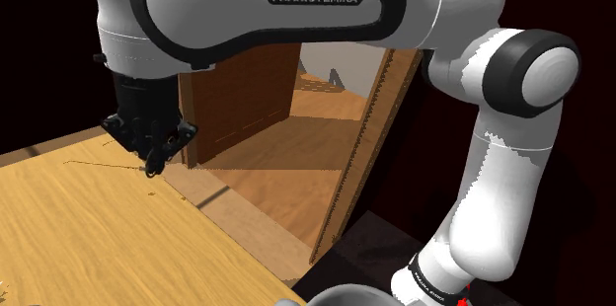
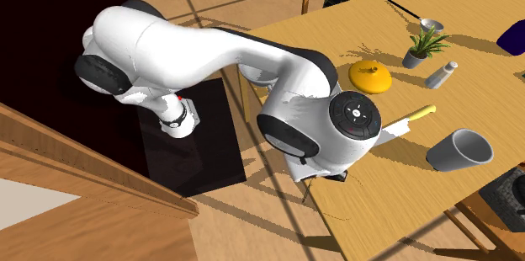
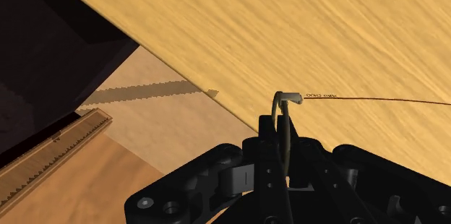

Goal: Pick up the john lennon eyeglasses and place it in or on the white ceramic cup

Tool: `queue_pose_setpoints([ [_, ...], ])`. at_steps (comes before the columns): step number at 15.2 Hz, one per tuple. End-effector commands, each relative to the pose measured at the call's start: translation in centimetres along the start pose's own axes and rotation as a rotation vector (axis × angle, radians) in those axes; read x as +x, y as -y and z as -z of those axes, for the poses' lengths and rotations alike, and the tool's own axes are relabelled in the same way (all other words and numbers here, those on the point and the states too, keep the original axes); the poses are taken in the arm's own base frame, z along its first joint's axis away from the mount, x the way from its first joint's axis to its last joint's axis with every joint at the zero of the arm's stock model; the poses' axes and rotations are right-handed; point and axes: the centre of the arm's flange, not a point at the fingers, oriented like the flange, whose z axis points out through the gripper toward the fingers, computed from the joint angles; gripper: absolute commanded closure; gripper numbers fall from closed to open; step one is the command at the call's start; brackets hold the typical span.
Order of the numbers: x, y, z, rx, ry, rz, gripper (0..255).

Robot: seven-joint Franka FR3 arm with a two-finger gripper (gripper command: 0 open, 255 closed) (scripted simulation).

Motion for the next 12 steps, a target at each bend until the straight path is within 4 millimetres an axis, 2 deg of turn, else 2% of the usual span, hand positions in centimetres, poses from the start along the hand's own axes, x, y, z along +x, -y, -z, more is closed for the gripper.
queue_pose_setpoints([
  [1,-0.2,0.0,1.0,0.000,0.000,0.000,255],
  [12,-0.6,0.2,6.8,0.000,0.000,0.000,255],
])
